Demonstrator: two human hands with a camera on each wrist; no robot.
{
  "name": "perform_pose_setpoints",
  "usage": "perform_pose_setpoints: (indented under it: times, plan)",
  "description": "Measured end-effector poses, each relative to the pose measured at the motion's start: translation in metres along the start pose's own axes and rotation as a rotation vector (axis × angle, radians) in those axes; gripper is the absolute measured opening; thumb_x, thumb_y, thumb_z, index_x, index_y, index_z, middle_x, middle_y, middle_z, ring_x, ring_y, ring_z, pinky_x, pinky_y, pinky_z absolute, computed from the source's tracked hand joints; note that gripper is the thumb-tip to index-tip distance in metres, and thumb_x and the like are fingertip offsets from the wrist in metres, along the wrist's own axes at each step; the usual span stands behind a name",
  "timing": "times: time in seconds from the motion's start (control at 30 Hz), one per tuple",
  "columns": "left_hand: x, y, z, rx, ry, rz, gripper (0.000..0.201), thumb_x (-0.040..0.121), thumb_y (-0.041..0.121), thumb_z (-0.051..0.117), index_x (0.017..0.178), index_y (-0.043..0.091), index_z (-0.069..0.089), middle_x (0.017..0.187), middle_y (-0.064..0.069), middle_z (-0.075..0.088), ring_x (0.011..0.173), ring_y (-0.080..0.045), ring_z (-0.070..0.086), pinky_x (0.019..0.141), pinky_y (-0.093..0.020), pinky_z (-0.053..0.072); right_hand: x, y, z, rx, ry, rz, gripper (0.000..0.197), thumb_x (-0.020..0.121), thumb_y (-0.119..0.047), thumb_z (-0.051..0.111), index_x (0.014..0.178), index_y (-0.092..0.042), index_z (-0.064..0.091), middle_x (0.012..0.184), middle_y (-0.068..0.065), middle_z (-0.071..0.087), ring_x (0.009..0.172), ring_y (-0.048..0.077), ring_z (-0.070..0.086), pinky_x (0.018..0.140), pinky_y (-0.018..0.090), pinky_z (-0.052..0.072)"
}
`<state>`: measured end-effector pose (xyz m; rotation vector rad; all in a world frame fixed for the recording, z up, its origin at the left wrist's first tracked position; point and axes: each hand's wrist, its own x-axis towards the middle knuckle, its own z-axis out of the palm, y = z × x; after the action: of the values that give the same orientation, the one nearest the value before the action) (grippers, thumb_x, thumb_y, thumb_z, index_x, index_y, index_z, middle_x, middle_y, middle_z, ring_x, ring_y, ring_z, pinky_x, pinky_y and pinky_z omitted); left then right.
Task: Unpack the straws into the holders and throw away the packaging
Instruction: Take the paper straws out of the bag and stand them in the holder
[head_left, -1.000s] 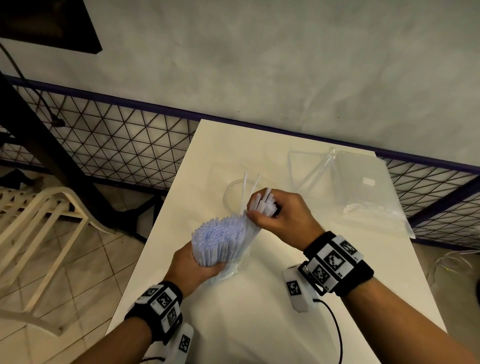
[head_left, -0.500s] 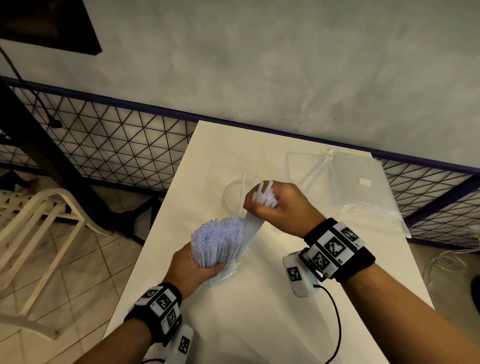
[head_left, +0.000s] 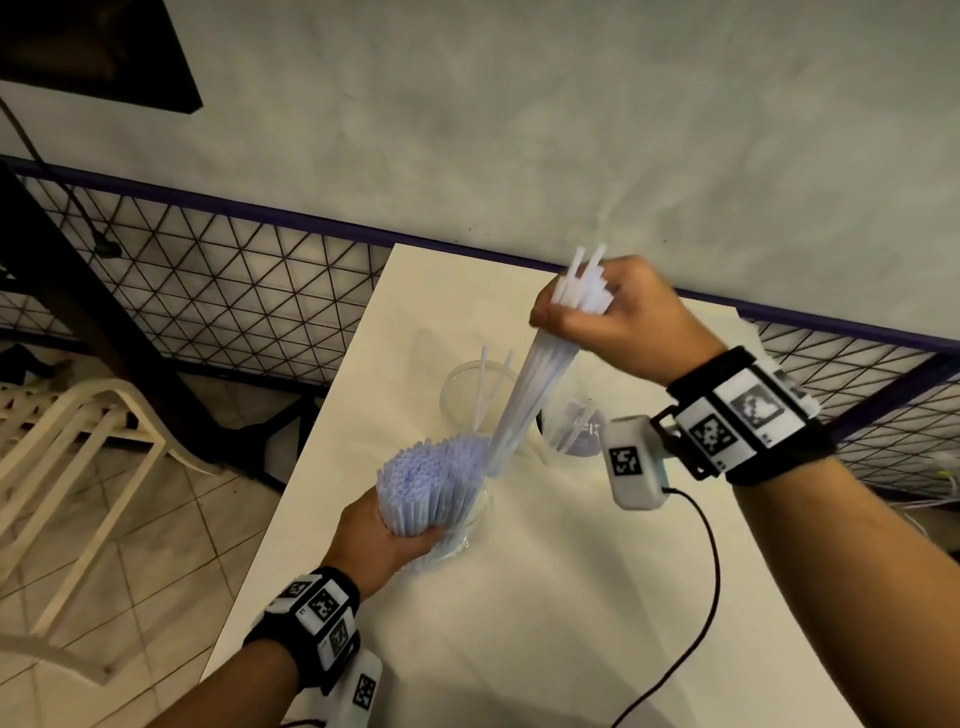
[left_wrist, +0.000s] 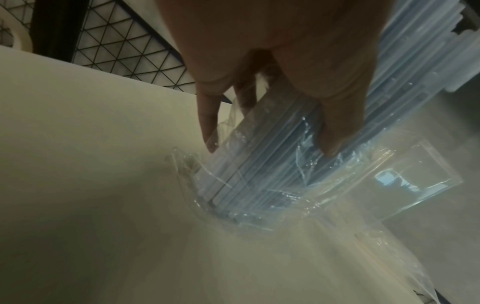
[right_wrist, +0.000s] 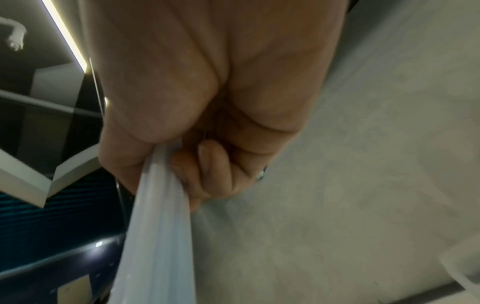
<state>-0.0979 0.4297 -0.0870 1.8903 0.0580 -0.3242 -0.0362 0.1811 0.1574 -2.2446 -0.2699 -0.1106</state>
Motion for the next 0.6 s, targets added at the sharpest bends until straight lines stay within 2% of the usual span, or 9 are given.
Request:
perform_pose_setpoints:
  times: [0.03,0.13,0.23,0.27,0.33,0.37,0.4,0.5,0.6]
  plan:
    - [0.0,0.001,0.0,0.002,0.001,-0.001,0.054,0.059,0.024,0.091,0.105,0.024,0.063,0.093,0.013,0.069,0.082,0.015,0.063,0.064,-0.001,0.046,0.003,-0.004,-0.007,0.028,0.019,-0.003,0.008,0.087,-0.012,0.074,0.079,-0.013,0.074,0.075,0.001,0.073,0.065,0.011,0.065,0.066,0.027,0.055]
    - [-0.001,0.003,0.001,0.01,0.012,0.005,0.052,0.06,0.022,0.091,0.104,0.021,0.064,0.09,0.014,0.068,0.079,0.019,0.061,0.062,0.001,0.045,0.015,-0.012,-0.026,0.108,0.112,-0.022,0.009,0.09,-0.009,0.069,0.082,-0.01,0.072,0.072,0.002,0.068,0.065,0.014,0.061,0.06,0.031,0.052]
    - [-0.002,0.004,0.001,0.0,0.022,0.008,0.052,0.06,0.021,0.091,0.104,0.022,0.063,0.09,0.015,0.068,0.079,0.019,0.062,0.062,0.001,0.045,0.028,-0.012,-0.034,0.173,0.199,-0.027,0.009,0.091,-0.006,0.066,0.088,0.001,0.07,0.064,-0.008,0.066,0.057,0.006,0.062,0.054,0.021,0.051]
    - [-0.003,0.004,0.001,-0.005,0.023,0.006,0.052,0.06,0.02,0.091,0.103,0.024,0.063,0.091,0.015,0.068,0.08,0.019,0.062,0.063,0.0,0.045,0.034,-0.008,-0.032,0.173,0.218,-0.021,0.011,0.09,-0.006,0.066,0.09,0.005,0.07,0.065,-0.006,0.066,0.056,0.004,0.062,0.053,0.018,0.051]
    - [-0.003,0.005,0.001,-0.009,0.028,0.0,0.051,0.059,0.02,0.091,0.099,0.031,0.061,0.091,0.015,0.067,0.079,0.019,0.061,0.063,0.0,0.045,0.047,0.004,-0.023,0.126,0.232,-0.007,0.02,0.087,-0.016,0.07,0.089,0.004,0.071,0.071,0.003,0.067,0.059,0.007,0.063,0.055,0.025,0.053]
    - [-0.004,0.006,0.001,-0.013,0.03,0.0,0.051,0.059,0.019,0.091,0.096,0.034,0.059,0.091,0.015,0.067,0.079,0.02,0.061,0.062,0.0,0.045,0.054,0.013,-0.016,0.078,0.225,0.005,0.025,0.083,-0.024,0.072,0.086,0.001,0.073,0.072,0.004,0.068,0.059,0.01,0.062,0.058,0.03,0.054]
    - [-0.004,0.006,0.001,-0.018,0.031,0.0,0.052,0.059,0.017,0.091,0.095,0.035,0.059,0.09,0.015,0.067,0.078,0.02,0.061,0.062,0.0,0.045,0.059,0.023,-0.008,0.021,0.209,0.025,0.028,0.079,-0.031,0.072,0.083,-0.003,0.073,0.071,0.005,0.068,0.059,0.012,0.06,0.059,0.03,0.052]
    - [-0.005,0.005,0.002,-0.027,0.03,0.005,0.053,0.059,0.016,0.091,0.099,0.031,0.059,0.09,0.016,0.066,0.079,0.021,0.061,0.063,0.001,0.045,0.065,0.048,0.023,-0.124,0.122,0.11,0.019,0.082,-0.029,0.075,0.075,-0.012,0.072,0.069,0.005,0.067,0.06,0.011,0.058,0.061,0.026,0.048]
    - [-0.004,0.004,0.002,-0.042,0.033,0.007,0.053,0.059,0.016,0.091,0.102,0.026,0.061,0.09,0.015,0.067,0.078,0.019,0.061,0.063,0.001,0.045,0.063,0.067,0.052,-0.225,-0.03,0.221,0.027,0.084,-0.035,0.076,0.083,-0.008,0.074,0.073,0.005,0.07,0.063,0.014,0.061,0.066,0.029,0.053]
